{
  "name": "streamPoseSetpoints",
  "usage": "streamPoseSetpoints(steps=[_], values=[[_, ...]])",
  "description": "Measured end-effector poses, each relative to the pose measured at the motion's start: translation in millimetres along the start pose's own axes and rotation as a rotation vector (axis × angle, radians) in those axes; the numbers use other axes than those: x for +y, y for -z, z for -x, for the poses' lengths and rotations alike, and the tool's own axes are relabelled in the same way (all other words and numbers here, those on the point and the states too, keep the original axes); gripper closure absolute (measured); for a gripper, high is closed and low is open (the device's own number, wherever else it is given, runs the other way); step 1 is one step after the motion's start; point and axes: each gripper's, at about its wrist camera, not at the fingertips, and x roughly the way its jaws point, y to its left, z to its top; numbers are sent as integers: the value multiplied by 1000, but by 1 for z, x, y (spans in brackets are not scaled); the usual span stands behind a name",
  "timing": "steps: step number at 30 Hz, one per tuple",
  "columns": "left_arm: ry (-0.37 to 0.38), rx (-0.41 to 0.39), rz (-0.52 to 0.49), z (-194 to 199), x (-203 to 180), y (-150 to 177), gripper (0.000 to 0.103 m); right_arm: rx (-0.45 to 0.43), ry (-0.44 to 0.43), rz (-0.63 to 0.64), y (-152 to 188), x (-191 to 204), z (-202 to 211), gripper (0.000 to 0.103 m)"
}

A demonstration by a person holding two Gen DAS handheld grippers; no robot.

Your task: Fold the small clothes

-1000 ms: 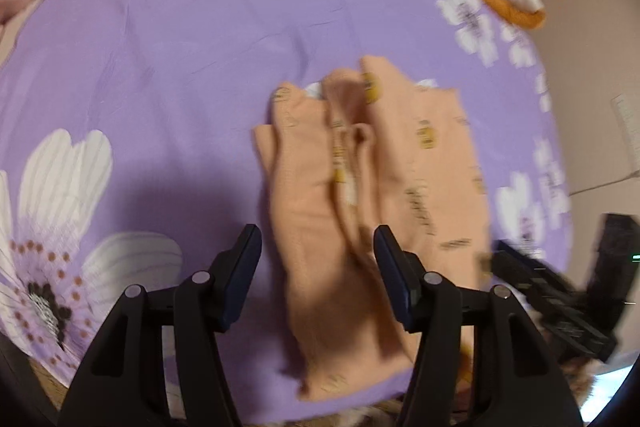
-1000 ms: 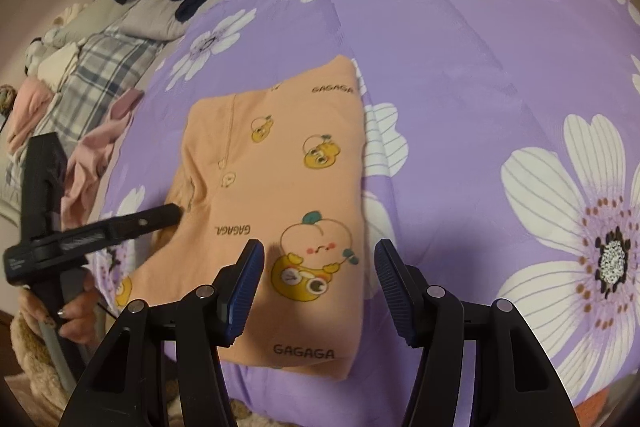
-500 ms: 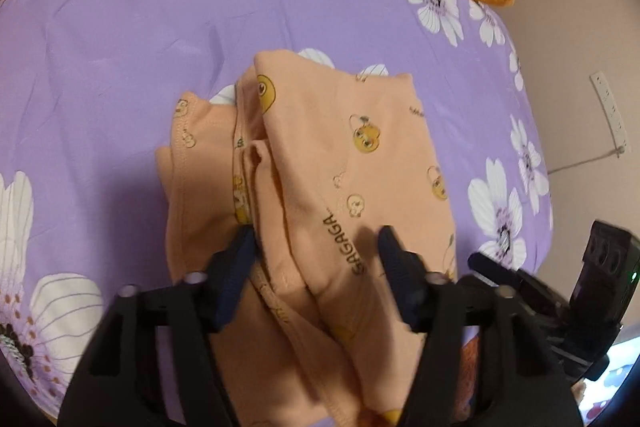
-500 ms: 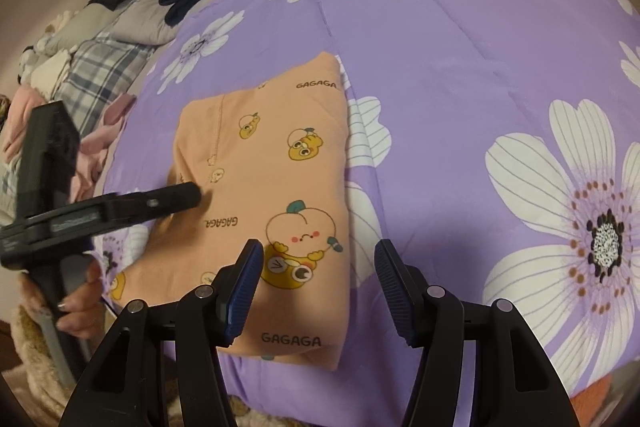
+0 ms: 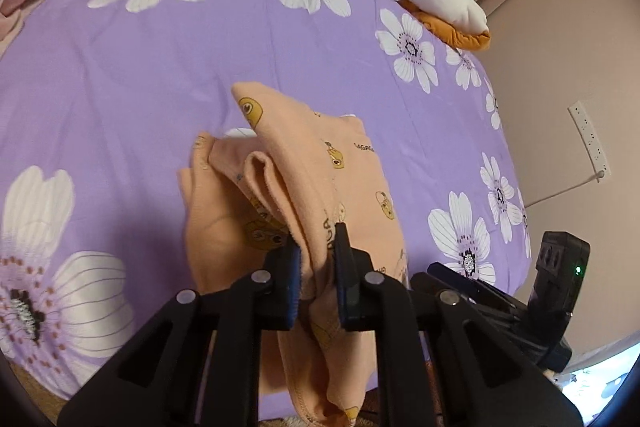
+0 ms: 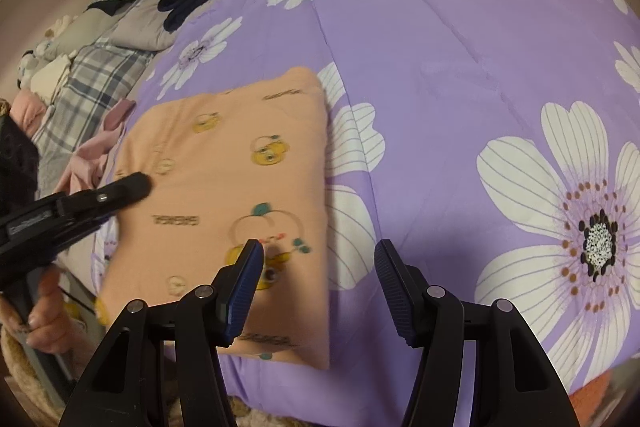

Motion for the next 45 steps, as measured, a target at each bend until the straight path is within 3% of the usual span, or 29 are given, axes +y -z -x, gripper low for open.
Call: streamPoseSetpoints(steps=[3,8,10,13,14,16,19,21,25,29,31,32,34,37,45], values=[[-30,-1,14,-1,15,5,89,4,-6,5,0,2,-2,43],[-111,80,49,-34,52,17,86,30,-21,2,-1,4,-10,43],[-105,85,68,-39,60,20,77,40,-29,3,-1,7,-13,43],[-88,80,71,-35,60,18,73,47,-41,2,-2,9,-15,43],[-87,80,68,-32,59,17,70,46,-52,1,-3,10,-15,43],[-107,71,54,-26,56,16,43,39,-75,-4,-6,11,-13,43],[-70,18,22,-13,54,17,27,20,-112,-11,-10,12,-15,35],[-42,17,24,-14,59,20,25,31,-130,-16,-12,14,-22,35],[9,110,74,-38,67,32,26,64,-156,-15,-14,20,-41,35],[51,98,55,-45,62,33,28,95,-175,0,-15,27,-57,35],[85,120,68,-52,58,31,53,121,-181,-24,-16,27,-63,35],[105,133,84,-56,57,31,56,121,-186,-33,-16,27,-63,36],[98,127,79,-58,50,31,61,114,-160,-10,-16,31,-61,52],[81,121,64,-53,43,29,68,103,-144,14,-16,34,-54,66],[132,27,-21,-19,1,10,72,-14,-168,59,-31,38,-7,71]])
